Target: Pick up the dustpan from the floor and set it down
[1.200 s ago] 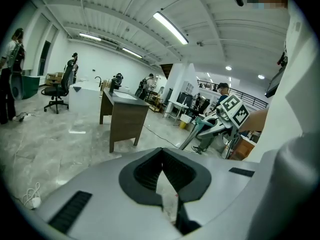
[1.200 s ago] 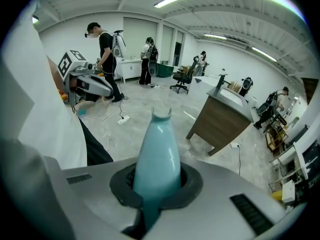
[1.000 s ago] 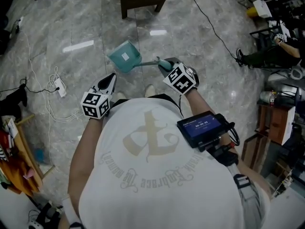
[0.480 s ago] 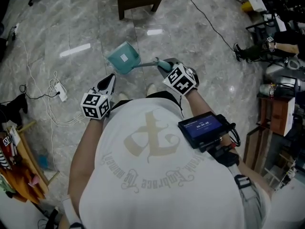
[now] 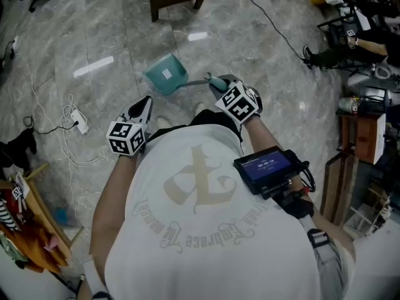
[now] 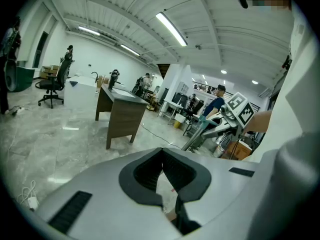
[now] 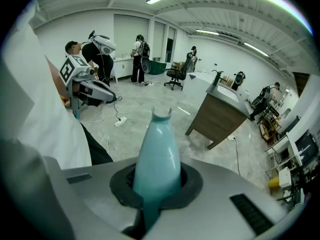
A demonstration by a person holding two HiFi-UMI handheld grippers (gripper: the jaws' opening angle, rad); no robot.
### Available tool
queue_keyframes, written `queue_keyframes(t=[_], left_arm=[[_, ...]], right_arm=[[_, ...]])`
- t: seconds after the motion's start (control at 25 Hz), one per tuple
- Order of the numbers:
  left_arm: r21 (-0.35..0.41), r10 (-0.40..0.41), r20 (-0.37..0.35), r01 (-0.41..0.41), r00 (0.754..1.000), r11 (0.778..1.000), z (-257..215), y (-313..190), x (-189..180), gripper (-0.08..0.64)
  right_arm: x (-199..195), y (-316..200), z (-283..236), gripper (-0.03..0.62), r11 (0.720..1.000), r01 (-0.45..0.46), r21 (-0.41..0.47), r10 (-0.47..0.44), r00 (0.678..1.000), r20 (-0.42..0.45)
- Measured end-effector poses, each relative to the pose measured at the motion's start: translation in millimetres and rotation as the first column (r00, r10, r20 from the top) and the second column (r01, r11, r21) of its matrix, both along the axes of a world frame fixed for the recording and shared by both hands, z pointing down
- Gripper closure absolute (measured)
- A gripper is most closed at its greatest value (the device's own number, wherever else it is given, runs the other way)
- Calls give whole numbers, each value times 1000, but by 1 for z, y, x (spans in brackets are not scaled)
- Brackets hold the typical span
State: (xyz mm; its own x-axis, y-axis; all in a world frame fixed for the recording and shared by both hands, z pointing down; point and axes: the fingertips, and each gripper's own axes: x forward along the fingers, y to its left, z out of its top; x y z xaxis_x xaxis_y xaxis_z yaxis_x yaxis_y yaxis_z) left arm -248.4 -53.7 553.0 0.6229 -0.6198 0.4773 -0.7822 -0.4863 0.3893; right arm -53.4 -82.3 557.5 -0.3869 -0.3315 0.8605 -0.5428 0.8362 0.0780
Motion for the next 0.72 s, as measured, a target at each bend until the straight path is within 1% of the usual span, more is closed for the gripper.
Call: queue_keyframes(t=[0.16,0.32,0.44,0.56,0.72], left_arm=[[-6,16,-4,-16,1000,1000,-1,-6,3,548],[-11,37,-11,-37,999,999,-1,-10,8,548],[-13,39,-13,-39,999,999,1,-12,5,548],[-17,41,-10,-42,999,999,2,-15,7,548],[-18,62,1,-61,998,998,1,-18,13,548]], right_arm=[[7,-4,0,572,1000,-29,-5,28,1000,-11],[17,-9,3,572,997,-82,-8,82,997,-12],[21,-8,6,572,992,-125,-5,125,992,-11],[30,-11,8,572,989,-146,9,146,989,-19],[45,-11,16,572,981,-196,2,196,980,-21]])
